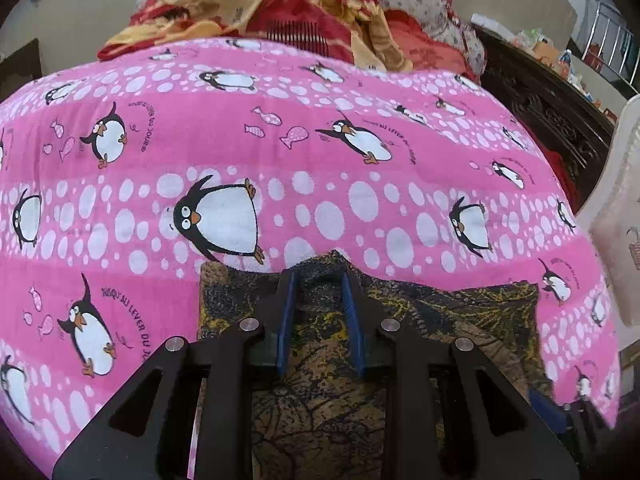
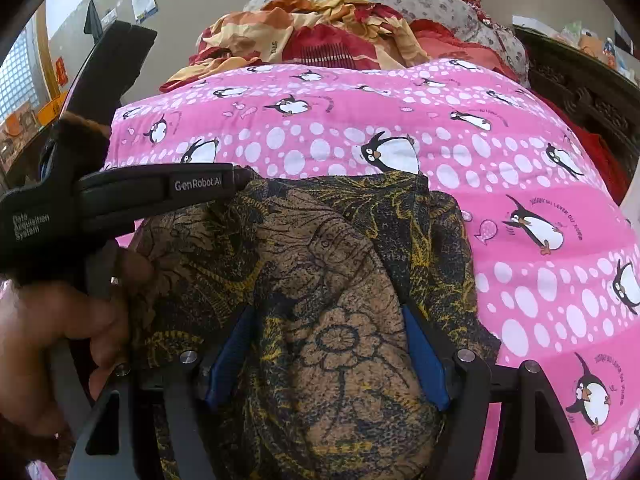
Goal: Fold small clothes
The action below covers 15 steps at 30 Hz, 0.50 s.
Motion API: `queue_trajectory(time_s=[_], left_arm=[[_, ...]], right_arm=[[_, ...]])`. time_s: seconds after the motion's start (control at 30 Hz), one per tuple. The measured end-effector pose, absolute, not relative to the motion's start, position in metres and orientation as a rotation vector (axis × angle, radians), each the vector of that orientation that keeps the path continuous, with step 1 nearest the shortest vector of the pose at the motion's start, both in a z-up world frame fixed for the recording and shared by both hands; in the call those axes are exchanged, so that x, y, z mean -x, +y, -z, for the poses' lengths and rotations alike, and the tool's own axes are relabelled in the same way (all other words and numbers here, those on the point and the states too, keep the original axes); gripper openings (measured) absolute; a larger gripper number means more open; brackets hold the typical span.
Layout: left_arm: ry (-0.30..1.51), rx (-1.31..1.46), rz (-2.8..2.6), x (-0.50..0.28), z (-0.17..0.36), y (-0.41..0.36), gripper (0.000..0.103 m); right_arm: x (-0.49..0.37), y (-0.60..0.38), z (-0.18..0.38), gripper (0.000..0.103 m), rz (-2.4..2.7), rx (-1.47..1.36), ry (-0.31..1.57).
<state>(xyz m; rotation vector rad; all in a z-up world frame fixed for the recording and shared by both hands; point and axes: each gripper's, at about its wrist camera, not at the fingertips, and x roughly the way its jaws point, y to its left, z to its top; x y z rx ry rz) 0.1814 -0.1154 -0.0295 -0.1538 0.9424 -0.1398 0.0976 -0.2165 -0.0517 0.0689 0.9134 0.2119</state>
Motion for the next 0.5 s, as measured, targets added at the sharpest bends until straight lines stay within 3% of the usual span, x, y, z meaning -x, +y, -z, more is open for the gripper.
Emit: queue_trajectory(time_s=[0.03, 0.1, 0.17, 0.23, 0.33, 0.43, 0.5], left_arm=[[0.963, 0.165, 0.153, -0.180, 0.023, -0.112, 0.024], [0.996, 0.213, 0.215, -0.170, 0.006, -0.098, 0.036], [0.989, 0.224, 0.251, -0.155, -0.008, -0.083, 0.071], [0.941, 0.229, 0.264, -0.131, -0.018, -0.063, 0.083], [0.957, 0.277, 0.320, -0.103, 0.001, -0.039, 0.084], [1.075, 0.360, 0.420, -0.091, 0.038, -0.040, 0.084], [1.029, 0.371, 0.500, -0.079, 0.042, -0.048, 0.091]], right_arm=[[-0.096, -0.214, 0.051, 0.072, -0.215, -0.070, 0.916], [-0.096, -0.218, 0.049, 0.078, -0.266, -0.094, 0.938], [-0.095, -0.227, 0.040, 0.077, -0.313, -0.101, 0.976], [-0.082, -0.247, 0.017, 0.077, -0.306, -0.116, 0.933], [-0.055, -0.291, -0.007, 0.088, -0.318, -0.207, 0.819], [-0.042, -0.330, 0.004, 0.089, -0.325, -0.353, 0.843], [-0.037, -0.345, 0.026, 0.089, -0.393, -0.494, 0.895]])
